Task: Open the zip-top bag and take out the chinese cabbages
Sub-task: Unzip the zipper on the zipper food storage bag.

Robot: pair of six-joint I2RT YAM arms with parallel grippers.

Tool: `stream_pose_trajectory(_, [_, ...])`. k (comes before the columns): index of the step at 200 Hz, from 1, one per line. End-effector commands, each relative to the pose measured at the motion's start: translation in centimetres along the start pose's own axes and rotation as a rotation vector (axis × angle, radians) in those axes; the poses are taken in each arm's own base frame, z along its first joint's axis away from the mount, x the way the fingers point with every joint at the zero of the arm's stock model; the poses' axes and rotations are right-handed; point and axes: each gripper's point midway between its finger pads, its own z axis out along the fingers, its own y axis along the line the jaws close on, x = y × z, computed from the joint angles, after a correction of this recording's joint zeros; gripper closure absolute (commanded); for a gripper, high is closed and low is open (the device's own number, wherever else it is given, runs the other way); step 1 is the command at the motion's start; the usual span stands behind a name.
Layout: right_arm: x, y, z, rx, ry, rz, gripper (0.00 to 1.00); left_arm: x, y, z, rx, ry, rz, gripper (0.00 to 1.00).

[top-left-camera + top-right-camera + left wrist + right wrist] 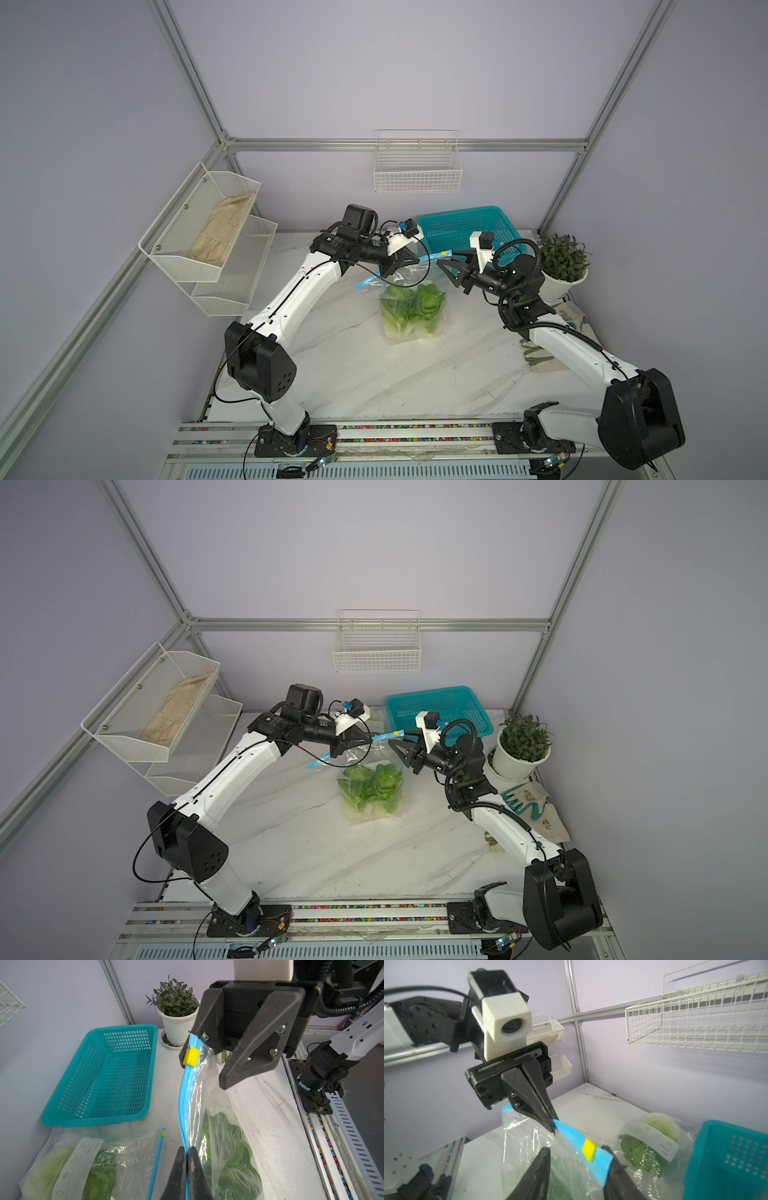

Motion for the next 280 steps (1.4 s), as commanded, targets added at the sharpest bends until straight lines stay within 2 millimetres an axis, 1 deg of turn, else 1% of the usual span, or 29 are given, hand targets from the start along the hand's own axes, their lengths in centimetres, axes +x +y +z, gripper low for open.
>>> stream_pose_trajectory(1, [-0.2,0.5,0.0,-0.028,0.020,0.039,0.76,-2.8,-0.4,-2.2,-0.038,-0.049,0.085,1.00])
stream_pose_trajectory(19, [-0.1,0.5,-0.1,-0.022,0.031,0.029,0.92,-2.9,-0.3,-2.3,-0.046,-0.050,0.085,1.00])
stream_pose_trajectory(27, [0.0,0.5,-0.2,-0.019,0.036,0.027,0.94,-2.9,-0.3,-2.3,-0.048,-0.051,0.084,0.99])
stream_pose_trajectory(39, [0.0,0.5,-0.3,-0.014,0.039,0.016,0.95,-3.1,-0.2,-2.3,-0.051,-0.057,0.079,0.99])
stream_pose_trajectory(43, [-0.1,0.5,-0.3,-0.014,0.039,0.015,0.94,-3.2,-0.2,-2.3,-0.052,-0.060,0.080,0.99])
stream_pose_trajectory(51, [-0.1,0.5,-0.3,-0.013,0.040,0.009,0.87,-3.2,-0.2,-2.3,-0.052,-0.061,0.075,0.99])
stream_pose_trajectory(52, [-0.1,0.5,-0.3,-0.012,0.040,0.008,0.85,-3.2,-0.2,-2.3,-0.052,-0.062,0.075,0.99])
stream_pose_trajectory(56, [-0.1,0.4,-0.3,-0.012,0.041,0.008,0.79,-3.3,-0.2,-2.4,-0.053,-0.065,0.079,0.99])
stream_pose_trajectory(61, [-0.1,0.4,-0.3,-0.010,0.041,0.007,0.75,-3.3,-0.2,-2.4,-0.053,-0.064,0.075,0.99])
stream_pose_trajectory(96, [0.5,0.1,-0.3,0.002,0.057,0.004,0.74,-3.4,-0.1,-2.5,-0.065,-0.074,0.074,0.99])
stream_pose_trajectory(110, [0.5,0.1,-0.3,0.002,0.058,0.002,0.83,-3.4,-0.1,-2.6,-0.064,-0.075,0.075,0.99])
stream_pose_trajectory(126, [0.1,0.2,-0.3,0.001,0.053,-0.004,1.00,-3.4,-0.2,-2.6,-0.063,-0.075,0.077,0.99])
stream_pose_trajectory(144, [0.0,0.4,-0.3,-0.006,0.051,-0.011,1.00,-3.2,-0.3,-2.6,-0.061,-0.075,0.079,0.96])
stream_pose_trajectory(152, [0.0,0.5,-0.3,-0.009,0.053,-0.017,1.00,-3.1,-0.3,-2.5,-0.059,-0.073,0.077,0.92])
stream_pose_trajectory(156, [0.1,0.5,-0.3,-0.011,0.056,-0.021,1.00,-3.2,-0.3,-2.6,-0.061,-0.076,0.078,0.87])
stream_pose_trajectory(164, [0.1,0.5,-0.4,-0.011,0.058,-0.031,1.00,-3.3,-0.3,-2.6,-0.057,-0.078,0.072,0.66])
stream_pose_trajectory(170, [0.1,0.6,-0.4,-0.013,0.060,-0.045,1.00,-3.4,-0.4,-2.6,-0.054,-0.083,0.069,0.47])
stream_pose_trajectory(173, [0.1,0.6,-0.4,-0.014,0.061,-0.053,1.00,-3.5,-0.4,-2.6,-0.051,-0.087,0.068,0.40])
stream_pose_trajectory(181, [0.2,0.6,-0.5,-0.014,0.065,-0.074,1.00,-3.9,-0.5,-2.7,-0.044,-0.101,0.062,0.28])
stream_pose_trajectory(186, [0.2,0.7,-0.5,-0.016,0.067,-0.086,1.00,-4.2,-0.6,-2.8,-0.039,-0.111,0.058,0.24])
stream_pose_trajectory(211, [0.6,0.9,-0.4,-0.038,0.079,-0.133,1.00,-5.2,-1.1,-2.1,-0.037,-0.115,0.063,0.12])
stream_pose_trajectory(225, [0.7,1.0,-0.3,-0.051,0.084,-0.149,1.00,-5.5,-1.2,-1.4,-0.026,-0.116,0.063,0.08])
stream_pose_trajectory(256, [0.8,1.5,-0.5,-0.077,0.086,-0.188,1.00,-6.6,-1.2,-0.5,0.015,-0.139,0.040,0.08])
stream_pose_trajectory(280, [1.1,2.0,-0.5,-0.109,0.097,-0.201,1.00,-7.3,-1.6,0.1,0.048,-0.142,0.035,0.08])
